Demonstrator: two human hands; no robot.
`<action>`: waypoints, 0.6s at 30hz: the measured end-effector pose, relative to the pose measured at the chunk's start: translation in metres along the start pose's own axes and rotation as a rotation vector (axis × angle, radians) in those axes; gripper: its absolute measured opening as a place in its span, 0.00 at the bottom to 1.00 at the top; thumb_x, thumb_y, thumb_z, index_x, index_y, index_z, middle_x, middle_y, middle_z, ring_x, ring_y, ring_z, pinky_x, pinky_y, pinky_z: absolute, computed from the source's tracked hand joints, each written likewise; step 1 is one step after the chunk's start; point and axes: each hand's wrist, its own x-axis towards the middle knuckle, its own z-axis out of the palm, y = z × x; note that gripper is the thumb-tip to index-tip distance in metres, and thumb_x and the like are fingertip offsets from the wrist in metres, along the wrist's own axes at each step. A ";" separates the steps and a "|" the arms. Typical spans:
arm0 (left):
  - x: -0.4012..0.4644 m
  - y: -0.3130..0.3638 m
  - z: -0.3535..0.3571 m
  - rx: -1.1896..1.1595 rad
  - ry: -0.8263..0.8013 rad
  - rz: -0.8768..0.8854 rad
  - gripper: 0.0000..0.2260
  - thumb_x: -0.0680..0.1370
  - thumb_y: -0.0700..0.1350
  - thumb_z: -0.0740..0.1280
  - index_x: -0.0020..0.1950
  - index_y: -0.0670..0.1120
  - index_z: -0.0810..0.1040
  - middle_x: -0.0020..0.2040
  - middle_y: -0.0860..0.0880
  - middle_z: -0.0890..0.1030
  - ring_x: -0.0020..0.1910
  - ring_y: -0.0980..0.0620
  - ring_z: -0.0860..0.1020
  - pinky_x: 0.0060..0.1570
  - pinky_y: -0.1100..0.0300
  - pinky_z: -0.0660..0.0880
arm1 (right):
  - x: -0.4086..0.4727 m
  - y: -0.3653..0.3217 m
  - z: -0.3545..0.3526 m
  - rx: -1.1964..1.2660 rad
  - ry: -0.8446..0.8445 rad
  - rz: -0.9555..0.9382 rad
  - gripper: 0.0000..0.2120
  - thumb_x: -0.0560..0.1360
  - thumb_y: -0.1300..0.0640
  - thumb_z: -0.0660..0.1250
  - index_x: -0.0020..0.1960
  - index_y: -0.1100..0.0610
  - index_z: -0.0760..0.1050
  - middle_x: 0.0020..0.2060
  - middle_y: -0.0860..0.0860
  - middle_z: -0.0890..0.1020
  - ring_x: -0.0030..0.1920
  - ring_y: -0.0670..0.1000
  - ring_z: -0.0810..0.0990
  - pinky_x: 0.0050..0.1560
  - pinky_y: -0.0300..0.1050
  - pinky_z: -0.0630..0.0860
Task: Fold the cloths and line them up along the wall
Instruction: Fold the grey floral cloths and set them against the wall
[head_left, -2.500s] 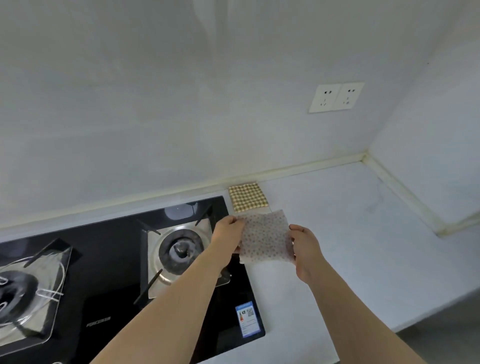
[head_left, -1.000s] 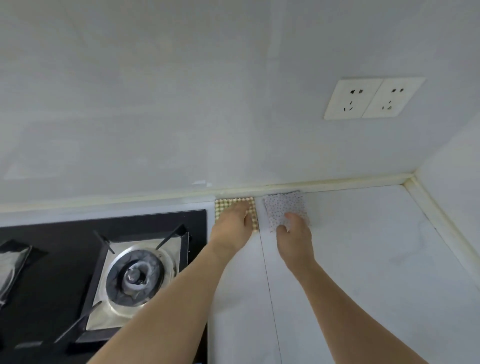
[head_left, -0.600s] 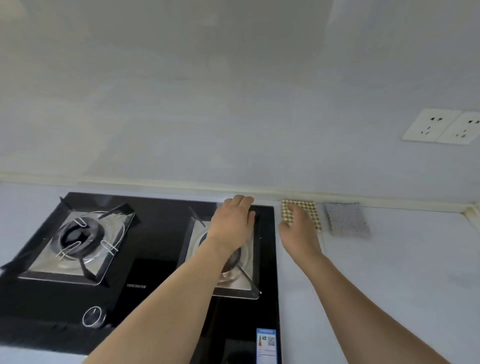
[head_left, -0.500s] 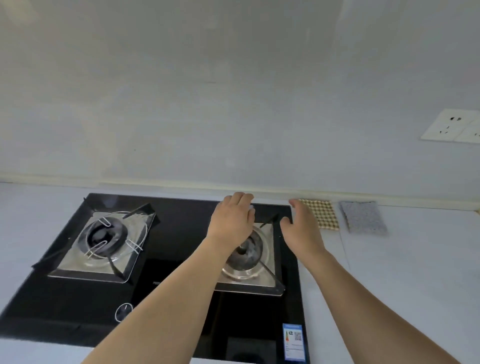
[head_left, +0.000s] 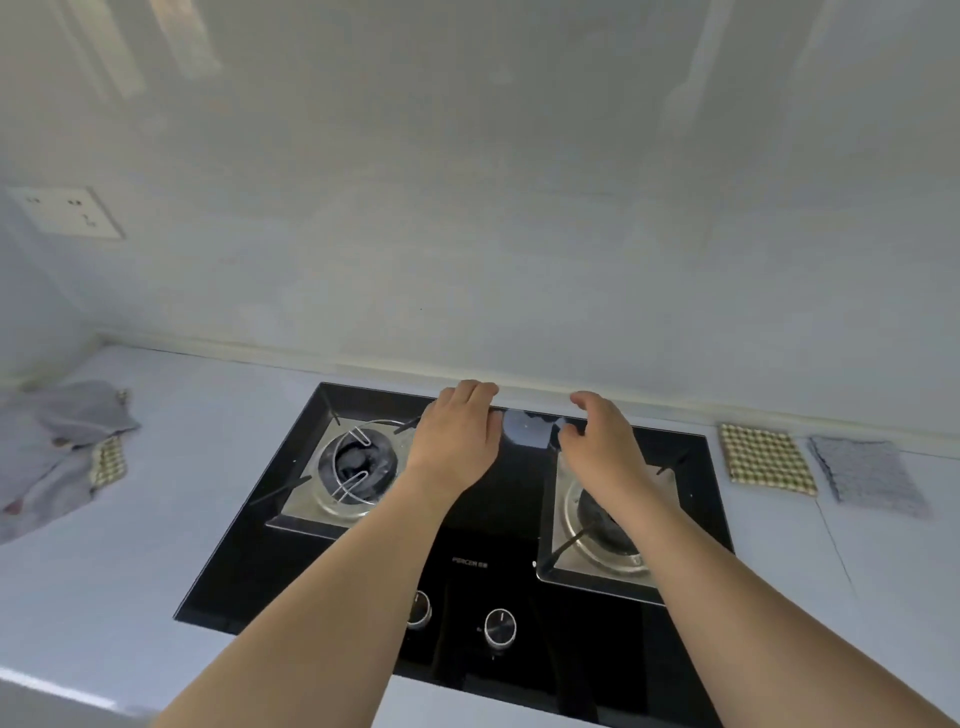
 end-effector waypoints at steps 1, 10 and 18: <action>-0.002 -0.011 -0.005 -0.001 -0.003 -0.002 0.17 0.81 0.47 0.57 0.69 0.46 0.70 0.65 0.49 0.74 0.62 0.46 0.72 0.61 0.52 0.69 | 0.000 -0.009 0.009 -0.002 0.004 0.001 0.21 0.79 0.56 0.63 0.71 0.53 0.66 0.69 0.50 0.71 0.68 0.52 0.71 0.67 0.52 0.71; 0.002 -0.151 -0.052 -0.036 -0.007 -0.042 0.17 0.82 0.46 0.56 0.70 0.46 0.69 0.67 0.48 0.73 0.64 0.47 0.70 0.62 0.51 0.69 | 0.008 -0.113 0.118 -0.043 -0.024 -0.039 0.22 0.79 0.58 0.62 0.72 0.52 0.64 0.70 0.48 0.70 0.69 0.51 0.69 0.71 0.54 0.65; -0.013 -0.253 -0.073 -0.058 -0.054 -0.146 0.17 0.82 0.47 0.56 0.70 0.46 0.68 0.67 0.49 0.73 0.63 0.47 0.71 0.62 0.52 0.69 | 0.001 -0.169 0.189 -0.009 -0.157 -0.033 0.23 0.79 0.60 0.60 0.73 0.53 0.63 0.70 0.49 0.69 0.60 0.47 0.74 0.59 0.38 0.69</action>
